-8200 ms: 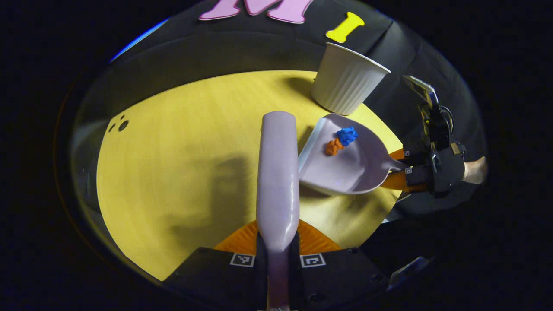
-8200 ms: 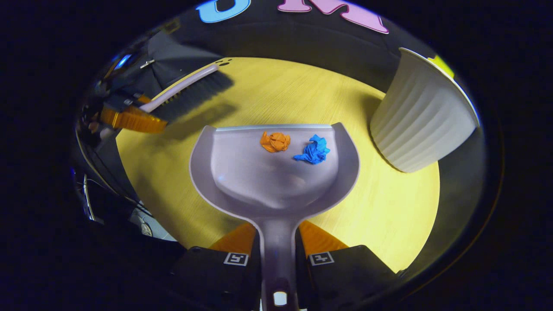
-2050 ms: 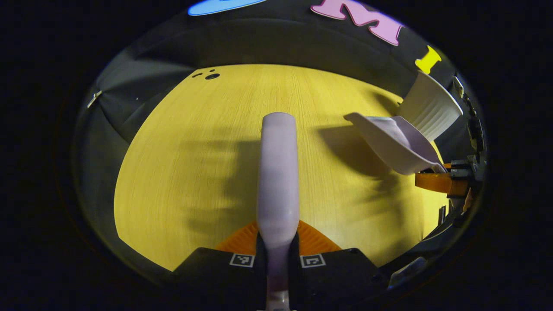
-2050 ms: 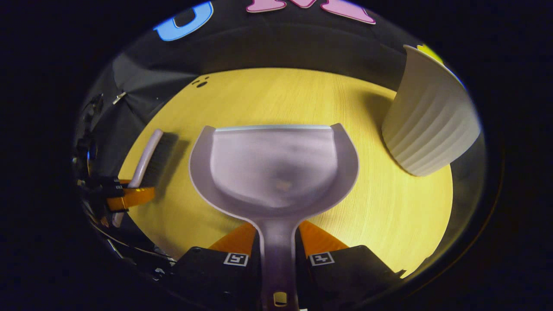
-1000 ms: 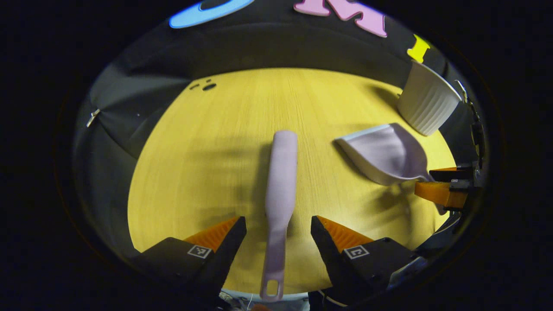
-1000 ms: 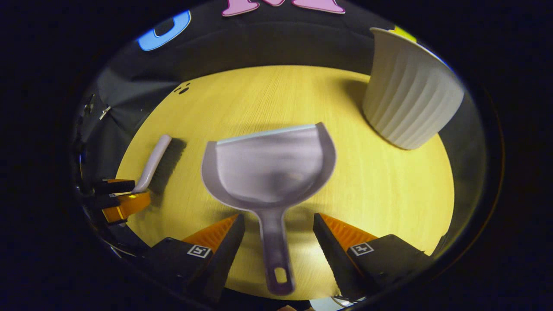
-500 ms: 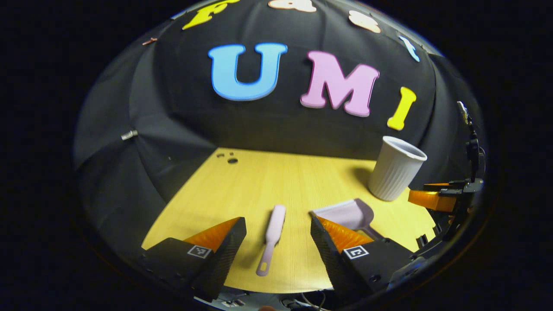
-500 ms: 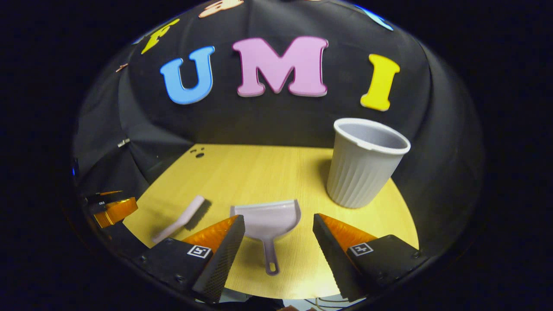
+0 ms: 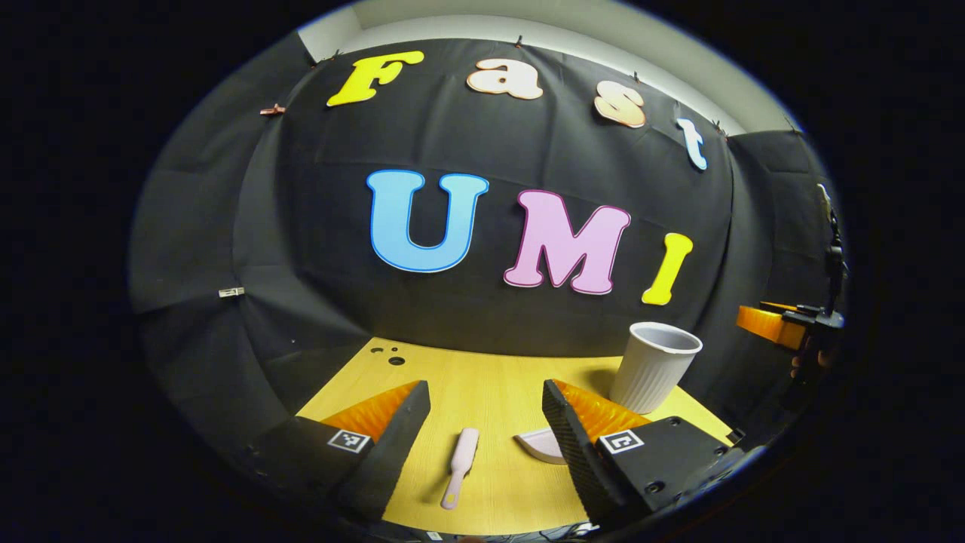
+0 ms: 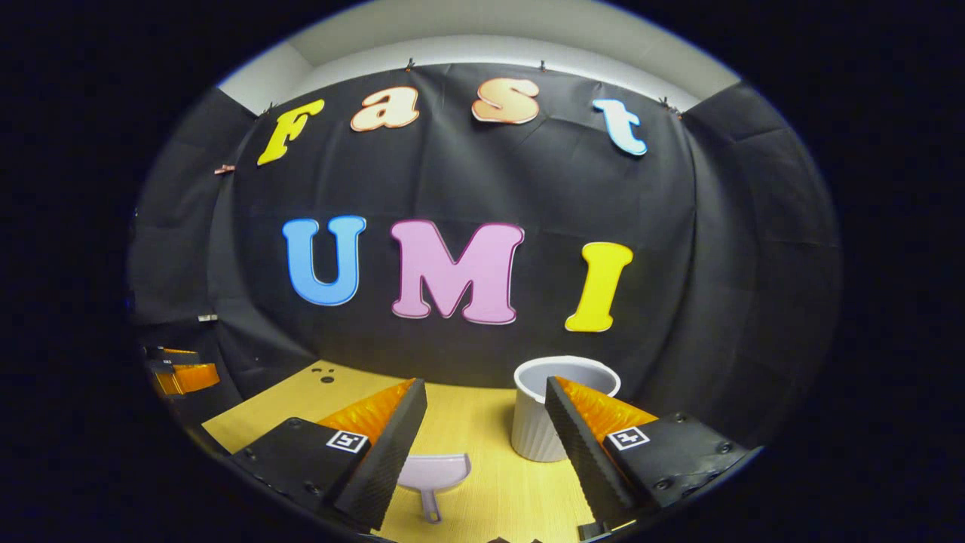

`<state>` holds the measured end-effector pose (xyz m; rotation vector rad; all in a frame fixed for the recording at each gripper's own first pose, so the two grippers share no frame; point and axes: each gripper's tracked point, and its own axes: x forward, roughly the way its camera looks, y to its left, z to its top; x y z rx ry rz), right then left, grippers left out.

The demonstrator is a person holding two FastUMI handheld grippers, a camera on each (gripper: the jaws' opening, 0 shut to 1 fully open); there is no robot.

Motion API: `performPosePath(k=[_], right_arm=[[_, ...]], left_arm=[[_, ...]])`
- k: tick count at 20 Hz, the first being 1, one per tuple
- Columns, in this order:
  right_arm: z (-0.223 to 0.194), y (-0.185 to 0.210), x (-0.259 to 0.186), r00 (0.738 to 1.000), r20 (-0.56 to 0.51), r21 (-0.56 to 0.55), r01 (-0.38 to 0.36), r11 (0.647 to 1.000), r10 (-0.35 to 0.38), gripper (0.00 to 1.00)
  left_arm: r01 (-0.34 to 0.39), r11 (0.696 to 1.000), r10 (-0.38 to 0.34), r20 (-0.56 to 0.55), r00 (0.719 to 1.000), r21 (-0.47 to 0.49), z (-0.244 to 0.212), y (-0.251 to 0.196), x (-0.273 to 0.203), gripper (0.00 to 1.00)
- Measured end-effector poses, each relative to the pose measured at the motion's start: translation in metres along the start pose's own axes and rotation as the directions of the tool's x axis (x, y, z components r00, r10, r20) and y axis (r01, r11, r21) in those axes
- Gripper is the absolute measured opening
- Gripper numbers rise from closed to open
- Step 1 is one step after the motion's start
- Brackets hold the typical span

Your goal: Pick up the small broom and dustpan from the desktop, sweep the trash into the dustpan with the broom, and then empty the trash into the garbage bin.

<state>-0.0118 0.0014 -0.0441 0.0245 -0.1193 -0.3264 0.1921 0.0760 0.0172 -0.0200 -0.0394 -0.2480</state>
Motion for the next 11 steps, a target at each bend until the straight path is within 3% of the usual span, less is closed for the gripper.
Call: performPosePath(k=[7,11], right_arm=[[-0.069,-0.003,-0.008,0.989,-0.139,0.055,-0.046,0.997,0.053,0.99],[-0.104,-0.014,-0.006,0.976,-0.209,0.056,-0.048,0.997,0.059,0.99]], left_arm=[[-0.108,0.994,0.108,0.031,0.994,-0.002,-0.006,0.024,0.005,0.94],[-0.098,0.995,0.098,-0.003,0.995,0.013,-0.015,0.006,0.015,0.96]])
